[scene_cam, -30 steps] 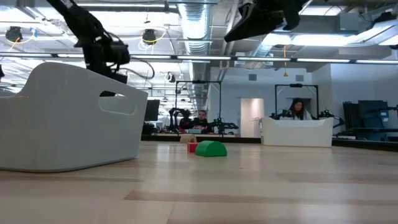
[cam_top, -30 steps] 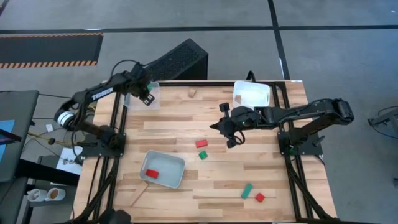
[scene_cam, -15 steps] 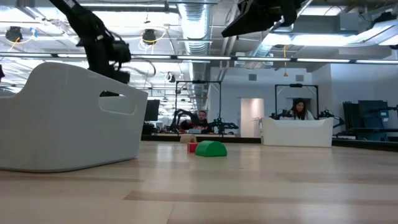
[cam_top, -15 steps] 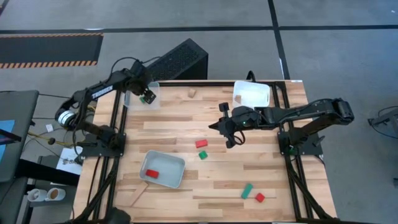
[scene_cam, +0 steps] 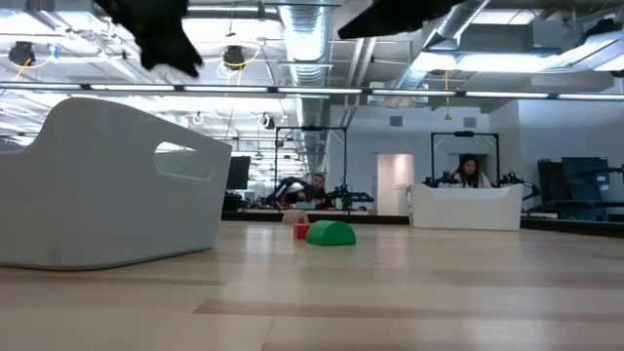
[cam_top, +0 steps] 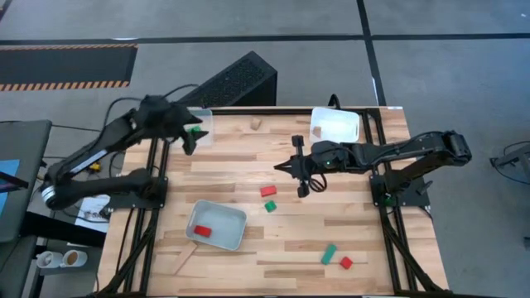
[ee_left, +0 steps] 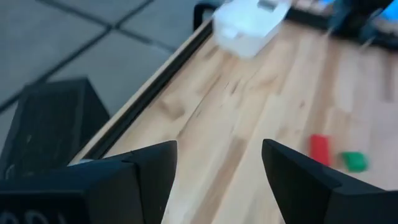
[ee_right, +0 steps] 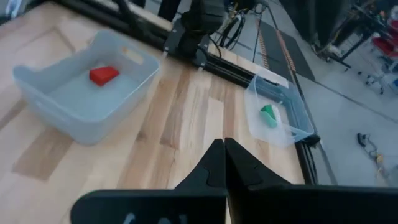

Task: Sort & place blocks by color
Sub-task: Put the bottom brown block into the white bin

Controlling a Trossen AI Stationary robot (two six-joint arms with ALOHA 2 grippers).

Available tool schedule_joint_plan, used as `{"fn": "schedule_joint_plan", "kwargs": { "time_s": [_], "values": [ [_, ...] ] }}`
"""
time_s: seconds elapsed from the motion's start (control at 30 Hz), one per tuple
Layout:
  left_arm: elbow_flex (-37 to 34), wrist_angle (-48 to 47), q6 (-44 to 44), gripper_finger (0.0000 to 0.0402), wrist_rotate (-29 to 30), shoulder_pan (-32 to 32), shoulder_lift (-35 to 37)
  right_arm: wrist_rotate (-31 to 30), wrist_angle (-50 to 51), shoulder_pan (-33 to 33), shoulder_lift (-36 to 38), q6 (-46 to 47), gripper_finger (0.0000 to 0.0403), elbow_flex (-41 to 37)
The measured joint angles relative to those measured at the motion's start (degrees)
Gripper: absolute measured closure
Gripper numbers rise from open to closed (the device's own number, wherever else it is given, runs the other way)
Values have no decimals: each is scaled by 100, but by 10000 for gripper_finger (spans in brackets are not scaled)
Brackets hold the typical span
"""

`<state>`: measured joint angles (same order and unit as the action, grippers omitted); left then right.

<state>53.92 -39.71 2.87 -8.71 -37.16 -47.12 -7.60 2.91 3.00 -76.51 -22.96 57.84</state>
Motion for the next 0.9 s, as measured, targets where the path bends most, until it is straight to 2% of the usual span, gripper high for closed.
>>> {"fn": "schedule_joint_plan", "kwargs": {
  "time_s": [0.13, 0.3, 0.4, 0.57, 0.63, 0.8, 0.87, 0.9],
  "values": [
    [-240, 73, -42, 184, 260, 486, 652, 31, -251, 17, -4, 404, 394, 0],
    [-625, 220, -367, 184, 460, 601, 1083, 42, -381, 74, -46, 456, 394, 0],
    [-720, 155, -524, 184, 431, 601, 1162, 40, -334, 110, -44, 522, 394, 0],
    [-721, 287, -232, 184, -68, 651, 1168, 36, -356, 267, -44, 647, 394, 0],
    [-720, 468, -222, 184, 17, 671, 1159, 37, -418, 322, -44, 645, 394, 0],
    [-667, 1112, 345, 184, 764, 673, 1051, 33, -669, 441, -44, 603, 394, 0],
    [-615, 1199, 311, 184, 734, 668, 1020, 33, -710, 453, -44, 632, 394, 0],
    [-608, 1171, 235, 184, 513, 670, 996, 33, -737, 454, -44, 645, 394, 0]
  ]
}}
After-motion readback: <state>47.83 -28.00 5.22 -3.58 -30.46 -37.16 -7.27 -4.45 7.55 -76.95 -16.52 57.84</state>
